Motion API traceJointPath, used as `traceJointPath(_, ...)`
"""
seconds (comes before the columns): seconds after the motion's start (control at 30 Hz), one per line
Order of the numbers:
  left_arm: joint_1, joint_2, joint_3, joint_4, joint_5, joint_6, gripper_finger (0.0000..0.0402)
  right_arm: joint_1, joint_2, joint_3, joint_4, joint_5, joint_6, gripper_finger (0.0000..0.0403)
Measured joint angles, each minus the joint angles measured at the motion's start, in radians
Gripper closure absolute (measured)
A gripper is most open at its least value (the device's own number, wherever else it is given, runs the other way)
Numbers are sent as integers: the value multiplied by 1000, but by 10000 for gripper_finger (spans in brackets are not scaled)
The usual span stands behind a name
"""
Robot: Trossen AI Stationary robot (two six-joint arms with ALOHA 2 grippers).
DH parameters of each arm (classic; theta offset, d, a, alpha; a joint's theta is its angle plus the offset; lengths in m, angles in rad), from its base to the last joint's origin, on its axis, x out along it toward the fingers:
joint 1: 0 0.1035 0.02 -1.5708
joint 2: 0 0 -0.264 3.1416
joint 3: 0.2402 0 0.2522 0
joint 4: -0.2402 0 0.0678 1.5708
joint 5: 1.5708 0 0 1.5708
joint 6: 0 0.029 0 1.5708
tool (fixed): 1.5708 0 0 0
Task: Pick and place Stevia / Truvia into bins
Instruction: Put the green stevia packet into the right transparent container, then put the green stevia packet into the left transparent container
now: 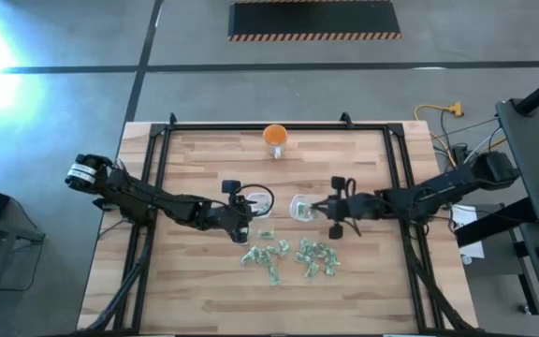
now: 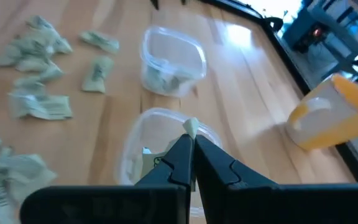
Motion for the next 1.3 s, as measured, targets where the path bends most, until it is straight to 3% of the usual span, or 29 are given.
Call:
traceJointPath(0.17, 0, 0, 0, 0, 0, 0, 283, -73, 92, 7, 71, -102, -7, 394)
traceJointPath(0.33, 0, 0, 0, -1, 0, 0, 283, -89, 130, 7, 116, -109, -20, 382)
traceJointPath(0.73, -14, 0, 0, -37, 6, -2, 283, -84, 97, 7, 106, -109, -32, 293)
traceJointPath(1.03, -39, 0, 0, -49, 9, -4, 283, -79, 84, 6, 71, -101, -23, 280)
traceJointPath(1.13, -58, -7, 1, -87, 63, -28, 283, -59, 58, 6, 60, -108, -35, 279)
traceJointPath(1.3, -81, -32, -2, -131, 265, -134, 283, -10, -12, 6, -15, -132, -35, 283)
